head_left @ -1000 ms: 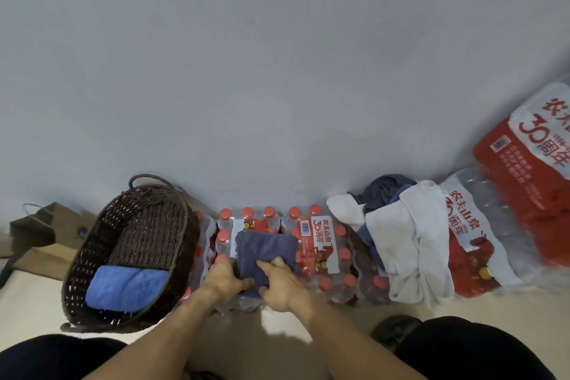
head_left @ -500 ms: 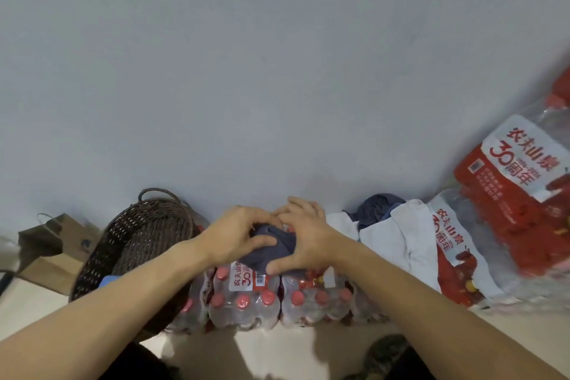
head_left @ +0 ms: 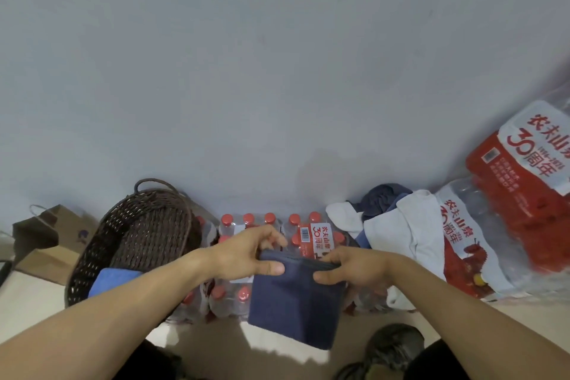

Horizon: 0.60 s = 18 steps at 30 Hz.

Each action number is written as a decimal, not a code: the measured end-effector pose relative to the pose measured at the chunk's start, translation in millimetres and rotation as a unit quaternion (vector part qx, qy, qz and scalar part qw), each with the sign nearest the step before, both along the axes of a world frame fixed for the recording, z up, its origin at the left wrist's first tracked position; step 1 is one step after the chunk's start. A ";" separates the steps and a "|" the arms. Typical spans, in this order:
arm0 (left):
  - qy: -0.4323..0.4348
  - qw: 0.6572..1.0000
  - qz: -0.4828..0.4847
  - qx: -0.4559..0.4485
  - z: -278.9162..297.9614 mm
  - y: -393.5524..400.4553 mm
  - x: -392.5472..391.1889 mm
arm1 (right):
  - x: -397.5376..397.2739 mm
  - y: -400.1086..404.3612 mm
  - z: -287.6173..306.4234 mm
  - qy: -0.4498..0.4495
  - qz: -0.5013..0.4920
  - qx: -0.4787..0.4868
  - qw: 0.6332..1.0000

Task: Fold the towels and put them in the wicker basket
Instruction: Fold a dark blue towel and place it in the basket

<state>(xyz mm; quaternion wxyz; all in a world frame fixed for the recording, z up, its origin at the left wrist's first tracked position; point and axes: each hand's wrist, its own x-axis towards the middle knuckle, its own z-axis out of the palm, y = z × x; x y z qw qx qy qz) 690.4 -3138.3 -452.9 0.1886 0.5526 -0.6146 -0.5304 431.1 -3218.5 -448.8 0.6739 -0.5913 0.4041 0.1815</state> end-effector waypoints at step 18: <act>-0.183 0.952 0.245 -0.021 -105.0 -35.4 -49.8 | -37.3 -55.6 -78.2 0.147 -0.188 -0.347 0.907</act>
